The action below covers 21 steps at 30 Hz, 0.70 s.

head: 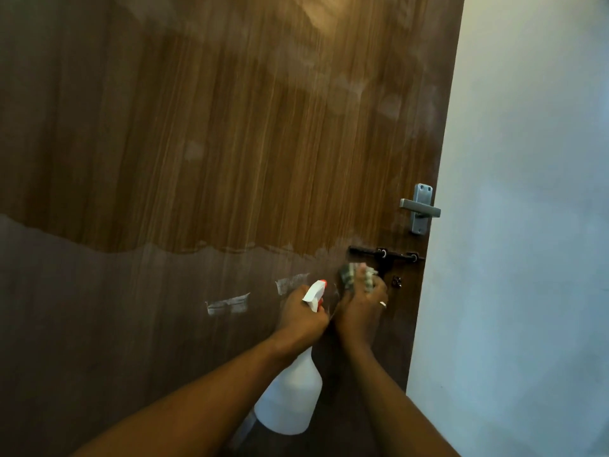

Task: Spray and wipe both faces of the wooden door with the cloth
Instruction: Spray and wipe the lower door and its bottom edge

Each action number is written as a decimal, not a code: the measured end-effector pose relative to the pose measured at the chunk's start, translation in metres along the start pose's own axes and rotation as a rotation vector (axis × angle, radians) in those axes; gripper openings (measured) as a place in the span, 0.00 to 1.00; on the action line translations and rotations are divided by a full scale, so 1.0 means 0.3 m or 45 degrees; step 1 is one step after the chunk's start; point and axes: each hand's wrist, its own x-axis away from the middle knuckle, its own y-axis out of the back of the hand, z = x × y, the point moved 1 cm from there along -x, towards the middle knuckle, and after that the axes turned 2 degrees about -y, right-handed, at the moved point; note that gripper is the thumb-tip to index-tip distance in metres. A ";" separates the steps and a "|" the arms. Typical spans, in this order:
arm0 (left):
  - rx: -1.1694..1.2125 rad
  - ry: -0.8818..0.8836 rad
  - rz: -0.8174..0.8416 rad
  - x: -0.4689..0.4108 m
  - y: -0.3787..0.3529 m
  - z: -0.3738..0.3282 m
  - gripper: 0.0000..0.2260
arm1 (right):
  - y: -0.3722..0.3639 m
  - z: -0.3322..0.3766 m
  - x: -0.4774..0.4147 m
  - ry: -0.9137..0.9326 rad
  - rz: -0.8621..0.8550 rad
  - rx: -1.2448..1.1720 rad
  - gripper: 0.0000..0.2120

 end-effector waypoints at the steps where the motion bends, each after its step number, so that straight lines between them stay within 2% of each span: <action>1: -0.004 -0.004 -0.004 -0.001 0.013 0.000 0.27 | -0.010 0.026 -0.032 -0.040 -0.081 -0.073 0.28; 3: -0.013 -0.016 -0.006 -0.002 0.034 -0.002 0.28 | -0.039 0.075 -0.091 -0.154 -0.282 -0.162 0.23; 6: -0.020 -0.039 -0.025 -0.010 0.069 0.004 0.29 | -0.098 0.087 -0.063 0.019 -0.349 0.156 0.20; 7: -0.021 -0.047 -0.039 -0.013 0.080 0.009 0.29 | -0.109 0.074 -0.026 0.157 -0.297 0.216 0.20; 9: -0.016 -0.079 -0.052 -0.019 0.101 0.020 0.28 | -0.102 -0.006 0.036 0.719 -0.007 0.422 0.21; 10: -0.022 -0.091 -0.052 -0.019 0.107 0.028 0.27 | -0.092 -0.069 0.040 0.976 0.064 0.586 0.23; 11: -0.031 -0.088 -0.051 -0.015 0.112 0.036 0.27 | -0.077 -0.129 0.032 1.125 0.117 0.642 0.26; 12: -0.035 -0.075 -0.055 -0.009 0.115 0.045 0.27 | -0.057 -0.184 0.020 1.149 0.122 0.699 0.29; 13: -0.031 -0.059 -0.063 -0.004 0.120 0.052 0.27 | -0.035 -0.212 0.005 1.038 0.116 0.692 0.30; 15: -0.016 -0.033 -0.077 0.002 0.126 0.057 0.27 | -0.008 -0.175 -0.001 0.675 0.098 0.585 0.27; 18: -0.026 -0.038 -0.090 0.005 0.141 0.046 0.27 | -0.087 -0.006 0.005 0.304 -0.044 0.125 0.20; 19: -0.036 -0.050 -0.087 0.007 0.149 0.041 0.27 | -0.132 0.055 0.012 0.287 -0.091 0.039 0.19; 20: -0.046 -0.065 -0.081 0.009 0.158 0.038 0.27 | -0.172 0.107 0.028 0.355 -0.079 0.083 0.19; 21: -0.055 -0.082 -0.079 0.012 0.169 0.033 0.27 | -0.198 0.131 0.046 0.514 -0.028 0.216 0.21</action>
